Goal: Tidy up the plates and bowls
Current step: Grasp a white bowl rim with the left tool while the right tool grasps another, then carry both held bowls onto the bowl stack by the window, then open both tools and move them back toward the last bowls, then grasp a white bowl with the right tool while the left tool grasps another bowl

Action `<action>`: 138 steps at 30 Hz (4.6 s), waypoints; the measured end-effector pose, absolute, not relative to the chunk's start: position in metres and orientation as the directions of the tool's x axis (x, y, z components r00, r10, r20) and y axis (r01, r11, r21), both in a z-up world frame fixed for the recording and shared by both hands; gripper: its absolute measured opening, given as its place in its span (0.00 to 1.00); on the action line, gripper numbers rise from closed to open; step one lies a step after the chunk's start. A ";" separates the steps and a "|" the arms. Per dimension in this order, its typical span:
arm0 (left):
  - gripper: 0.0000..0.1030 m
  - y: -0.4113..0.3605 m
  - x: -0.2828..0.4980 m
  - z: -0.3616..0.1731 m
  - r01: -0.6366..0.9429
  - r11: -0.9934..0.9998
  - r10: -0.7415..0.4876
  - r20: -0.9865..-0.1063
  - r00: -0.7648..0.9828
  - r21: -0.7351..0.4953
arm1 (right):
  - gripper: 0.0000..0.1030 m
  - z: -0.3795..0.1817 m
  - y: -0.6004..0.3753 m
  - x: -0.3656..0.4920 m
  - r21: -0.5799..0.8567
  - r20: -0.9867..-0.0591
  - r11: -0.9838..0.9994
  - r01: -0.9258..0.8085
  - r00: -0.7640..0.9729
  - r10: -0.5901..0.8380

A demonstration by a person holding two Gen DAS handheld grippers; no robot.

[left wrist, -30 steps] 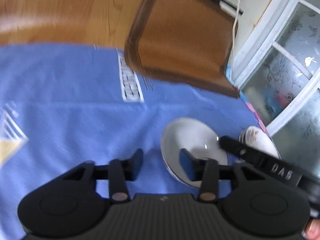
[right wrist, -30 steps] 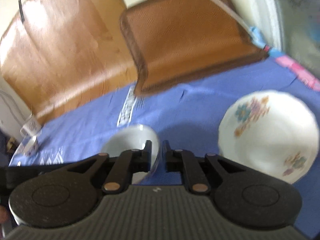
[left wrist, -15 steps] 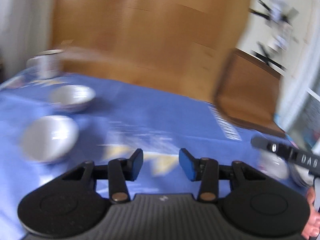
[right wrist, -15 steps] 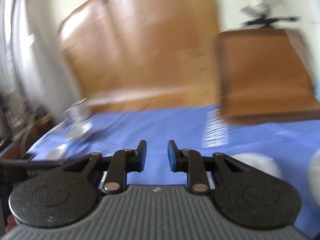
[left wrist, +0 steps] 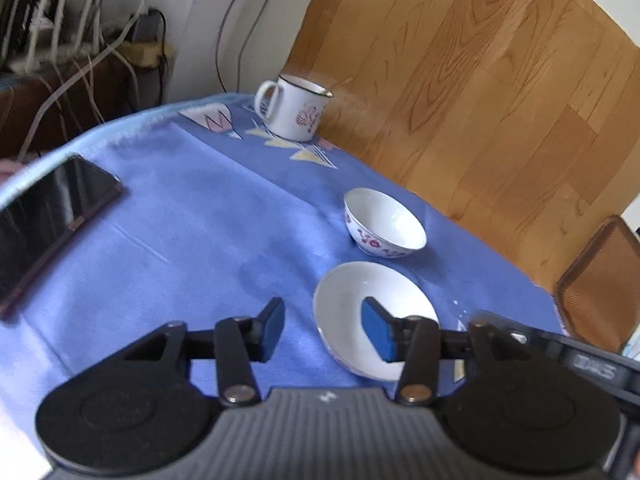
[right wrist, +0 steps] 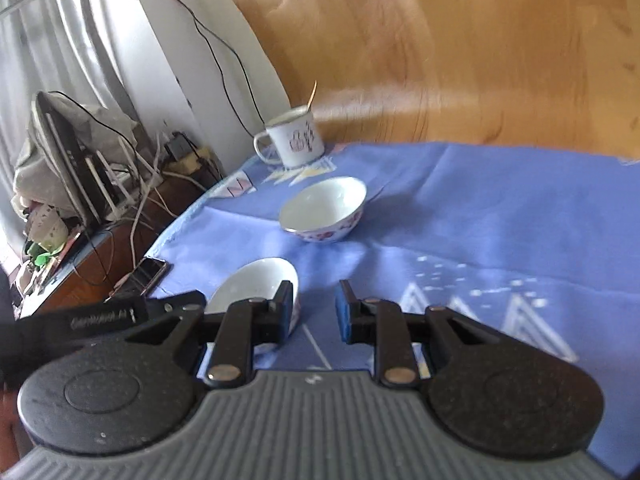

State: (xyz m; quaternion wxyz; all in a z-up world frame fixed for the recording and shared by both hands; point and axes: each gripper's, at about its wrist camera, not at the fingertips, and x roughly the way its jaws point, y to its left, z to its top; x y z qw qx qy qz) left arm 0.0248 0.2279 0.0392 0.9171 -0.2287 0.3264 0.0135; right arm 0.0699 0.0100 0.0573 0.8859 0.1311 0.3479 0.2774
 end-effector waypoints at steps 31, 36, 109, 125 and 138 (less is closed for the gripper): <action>0.09 -0.070 0.039 0.068 0.404 0.793 -0.608 -0.569 0.553 -0.455 | 0.08 0.074 -0.232 -0.063 0.357 -0.437 0.927 0.112 0.897 0.060; 0.09 -0.123 0.042 0.065 0.468 0.776 -0.626 -0.609 0.487 -0.423 | 0.08 0.061 -0.272 -0.079 0.367 -0.457 0.907 0.209 0.889 -0.020; 0.22 0.211 0.068 0.002 -0.333 0.933 0.195 -0.582 0.789 -0.138 | 0.17 0.057 -0.046 0.071 0.315 -0.550 0.906 -0.284 0.723 0.418; 0.22 0.210 0.071 0.000 -0.337 0.931 0.202 -0.576 0.792 -0.138 | 0.27 0.034 0.045 0.192 0.453 -0.679 0.872 -0.188 0.562 0.473; 0.22 0.213 0.071 0.001 -0.327 0.929 0.174 -0.574 0.800 -0.173 | 0.08 0.048 -0.053 0.095 0.426 -0.673 0.872 -0.239 0.560 0.483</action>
